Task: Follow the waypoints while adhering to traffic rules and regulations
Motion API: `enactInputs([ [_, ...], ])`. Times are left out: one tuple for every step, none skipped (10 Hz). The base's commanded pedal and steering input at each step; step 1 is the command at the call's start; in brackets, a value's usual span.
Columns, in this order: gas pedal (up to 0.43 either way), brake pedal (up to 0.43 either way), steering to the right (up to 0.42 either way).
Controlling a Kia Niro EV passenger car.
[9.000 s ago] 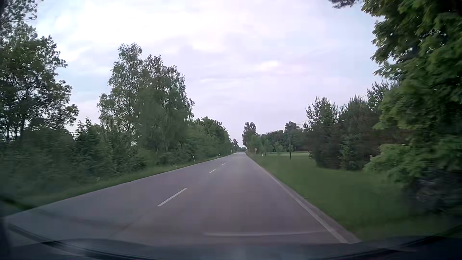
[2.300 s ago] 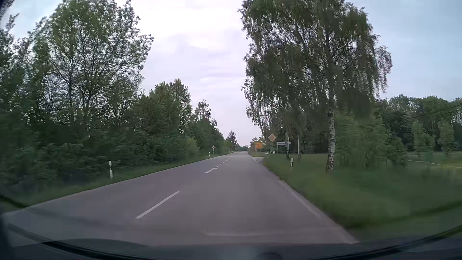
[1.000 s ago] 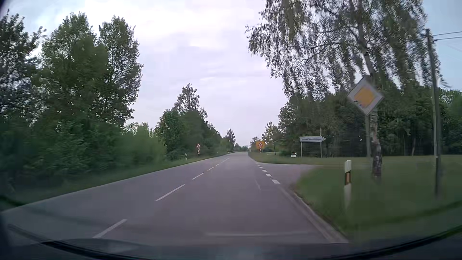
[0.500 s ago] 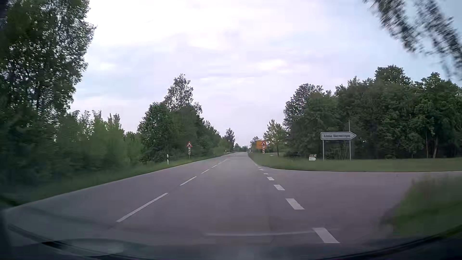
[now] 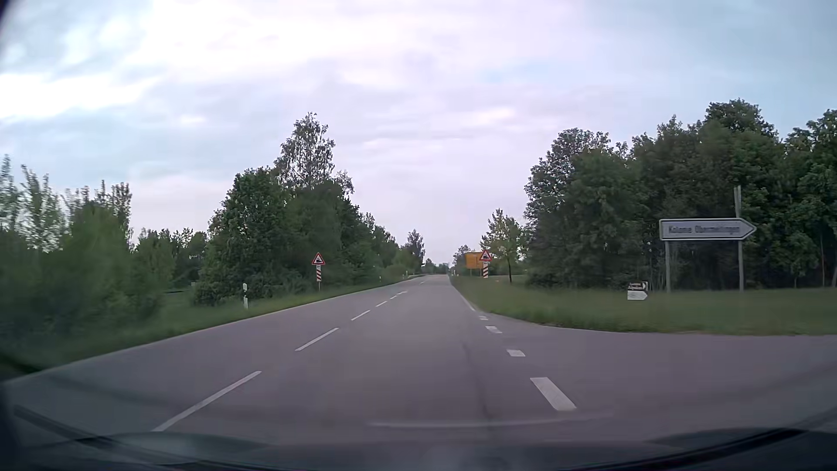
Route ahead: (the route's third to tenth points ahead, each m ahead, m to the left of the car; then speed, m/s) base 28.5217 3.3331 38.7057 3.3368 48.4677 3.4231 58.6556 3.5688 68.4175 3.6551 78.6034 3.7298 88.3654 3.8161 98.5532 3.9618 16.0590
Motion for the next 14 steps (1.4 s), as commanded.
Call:
enactInputs([
  [0.059, 0.000, -0.005],
  [0.098, 0.000, -0.005],
  [0.169, 0.000, -0.005],
  [0.169, 0.000, -0.005],
  [0.169, 0.000, -0.005],
  [0.169, 0.000, -0.005],
  [0.157, 0.000, -0.005],
  [0.157, 0.000, -0.005],
  [0.157, 0.000, -0.005],
  [0.157, 0.000, -0.005],
  [0.157, 0.000, -0.004],
  [0.150, 0.000, -0.004],
  [0.150, 0.000, -0.004],
  [0.150, 0.000, -0.003],
])
